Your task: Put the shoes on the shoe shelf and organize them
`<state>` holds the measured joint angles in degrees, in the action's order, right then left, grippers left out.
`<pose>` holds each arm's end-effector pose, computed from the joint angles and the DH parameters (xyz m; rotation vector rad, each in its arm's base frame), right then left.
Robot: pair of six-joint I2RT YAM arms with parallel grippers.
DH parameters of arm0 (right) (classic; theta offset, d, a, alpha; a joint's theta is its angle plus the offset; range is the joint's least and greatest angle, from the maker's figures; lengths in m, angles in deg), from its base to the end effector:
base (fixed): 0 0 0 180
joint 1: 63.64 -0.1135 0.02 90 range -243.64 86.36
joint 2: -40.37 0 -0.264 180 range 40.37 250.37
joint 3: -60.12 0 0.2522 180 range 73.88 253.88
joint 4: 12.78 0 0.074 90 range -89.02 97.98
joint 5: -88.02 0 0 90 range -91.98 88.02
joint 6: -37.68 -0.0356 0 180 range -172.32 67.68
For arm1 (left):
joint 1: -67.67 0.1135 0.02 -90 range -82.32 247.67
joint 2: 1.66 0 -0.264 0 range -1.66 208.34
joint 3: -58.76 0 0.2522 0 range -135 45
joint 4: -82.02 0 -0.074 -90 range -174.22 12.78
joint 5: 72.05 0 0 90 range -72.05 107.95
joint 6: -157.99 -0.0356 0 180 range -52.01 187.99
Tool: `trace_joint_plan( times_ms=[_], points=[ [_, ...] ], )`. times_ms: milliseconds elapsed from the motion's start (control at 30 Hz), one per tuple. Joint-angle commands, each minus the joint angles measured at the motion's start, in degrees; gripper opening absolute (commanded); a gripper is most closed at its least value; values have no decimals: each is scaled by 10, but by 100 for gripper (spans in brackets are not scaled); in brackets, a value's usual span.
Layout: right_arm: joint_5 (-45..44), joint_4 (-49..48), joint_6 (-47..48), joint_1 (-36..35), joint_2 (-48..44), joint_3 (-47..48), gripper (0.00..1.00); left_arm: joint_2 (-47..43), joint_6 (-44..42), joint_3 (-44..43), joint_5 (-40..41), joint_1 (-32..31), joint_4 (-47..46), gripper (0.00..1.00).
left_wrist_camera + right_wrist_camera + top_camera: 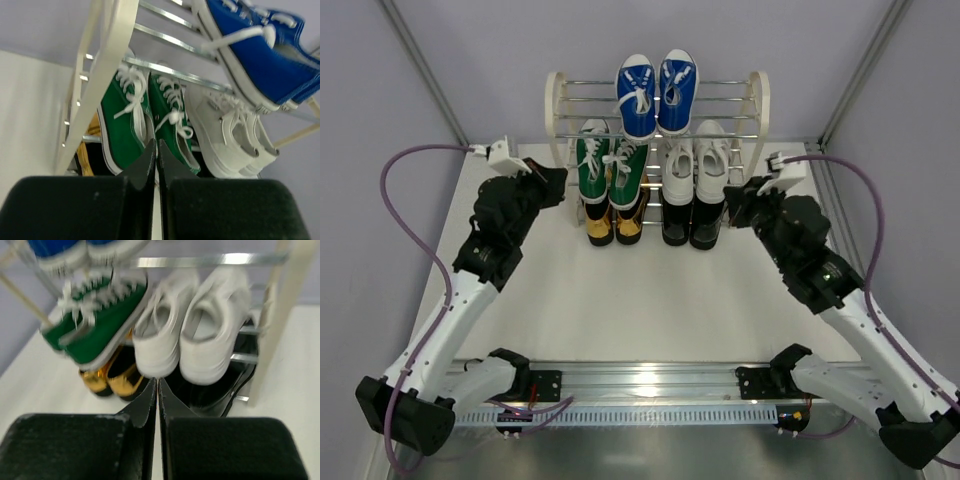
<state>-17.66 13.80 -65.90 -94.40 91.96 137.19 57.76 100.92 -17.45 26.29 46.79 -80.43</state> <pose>0.1698 0.0899 0.4268 -0.0251 1.6024 0.3854 0.2227 -0.0794 0.4122 -0.2849 1.5928 -0.6158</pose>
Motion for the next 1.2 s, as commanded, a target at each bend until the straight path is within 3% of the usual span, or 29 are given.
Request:
trace_joint_plan(
  times_ms=[0, 100, 333, 600, 900, 1000, 1167],
  points=[
    [31, -50, -37, -49, 6, -91, 4, -45, 43, 58, -81, 1, -18, 0],
    [50, -92, -60, -85, 47, -127, 4, -63, 56, 113, -107, 0, -27, 0],
    [69, -183, -79, -101, 180, -97, 4, -77, 89, 200, -157, 1, -54, 0],
    [137, -274, -115, -116, 309, -30, 4, -120, 99, 238, -158, 0, -40, 0],
    [133, -326, -131, -126, 409, 36, 4, -149, 103, 248, -161, 0, -2, 0],
    [124, -318, -129, -126, 417, 47, 4, -156, 101, 246, -160, 1, 7, 0],
    [104, -286, -106, -129, 352, -3, 4, -166, 98, 233, -158, 0, 31, 0]
  ],
)
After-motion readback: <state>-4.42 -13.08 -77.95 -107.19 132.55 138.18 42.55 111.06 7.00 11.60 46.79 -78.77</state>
